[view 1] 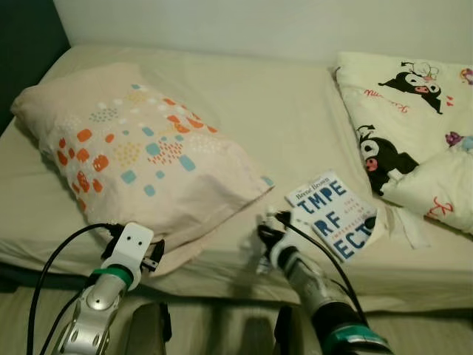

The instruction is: Clean up the room

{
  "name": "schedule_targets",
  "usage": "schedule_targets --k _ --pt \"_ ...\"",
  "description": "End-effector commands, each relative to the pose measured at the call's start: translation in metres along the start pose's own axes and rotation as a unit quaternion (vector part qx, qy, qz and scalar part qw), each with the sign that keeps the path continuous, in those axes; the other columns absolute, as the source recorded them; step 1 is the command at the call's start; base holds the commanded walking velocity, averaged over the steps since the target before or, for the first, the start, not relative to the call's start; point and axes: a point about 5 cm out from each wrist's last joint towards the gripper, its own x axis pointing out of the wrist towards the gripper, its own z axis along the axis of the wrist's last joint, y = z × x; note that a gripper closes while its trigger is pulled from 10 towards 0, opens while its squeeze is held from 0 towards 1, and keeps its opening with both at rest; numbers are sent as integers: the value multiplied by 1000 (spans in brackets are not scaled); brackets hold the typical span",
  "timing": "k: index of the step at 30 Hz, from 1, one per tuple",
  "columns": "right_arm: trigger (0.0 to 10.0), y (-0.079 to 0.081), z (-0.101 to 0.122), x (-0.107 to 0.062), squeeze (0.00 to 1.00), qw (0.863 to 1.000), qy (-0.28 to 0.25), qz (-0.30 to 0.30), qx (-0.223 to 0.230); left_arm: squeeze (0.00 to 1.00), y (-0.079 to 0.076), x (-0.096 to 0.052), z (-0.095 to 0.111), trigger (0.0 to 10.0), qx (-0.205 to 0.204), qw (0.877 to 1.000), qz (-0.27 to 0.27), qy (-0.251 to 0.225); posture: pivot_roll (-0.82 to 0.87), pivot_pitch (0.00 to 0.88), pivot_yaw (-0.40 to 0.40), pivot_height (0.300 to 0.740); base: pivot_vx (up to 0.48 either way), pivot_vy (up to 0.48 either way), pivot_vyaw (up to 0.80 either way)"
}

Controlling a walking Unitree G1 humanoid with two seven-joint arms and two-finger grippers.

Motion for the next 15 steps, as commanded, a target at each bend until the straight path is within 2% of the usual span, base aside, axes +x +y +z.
schedule_targets --k 1,2,7,8,10,11,12,15 --pt "0 6 11 -5 0 999 -44 20 -8 0 -9 0 22 10000 -10 998 -20 -60 132 0 2 565 0 0 0" --pt "0 7 17 -10 0 997 -67 25 -28 0 -13 -2 30 10000 -15 996 -31 -79 132 0 2 565 0 0 0" --pt "0 12 23 -19 0 994 -87 44 -55 0 -19 -5 38 10000 -13 993 -49 -102 125 0 -3 565 0 0 0" --pt "0 12 24 -20 0 994 -87 47 -56 0 -20 -5 38 10000 -13 993 -49 -103 125 0 -3 565 0 0 0" --pt "0 16 24 -23 0 991 -99 52 -71 0 -17 -11 50 10000 -18 988 -44 -146 127 0 -10 565 0 0 0" --pt "0 16 24 -23 0 991 -99 52 -71 0 -17 -11 50 10000 -18 988 -44 -146 127 0 -10 565 0 0 0" --pt "0 20 26 -26 0 989 -110 57 -84 0 -14 -16 60 10000 -22 983 -41 -179 132 0 -17 565 0 0 0" --pt "0 23 27 -29 0 987 -119 59 -95 0 -12 -18 67 10000 -23 979 -41 -200 132 0 -17 565 0 0 0"
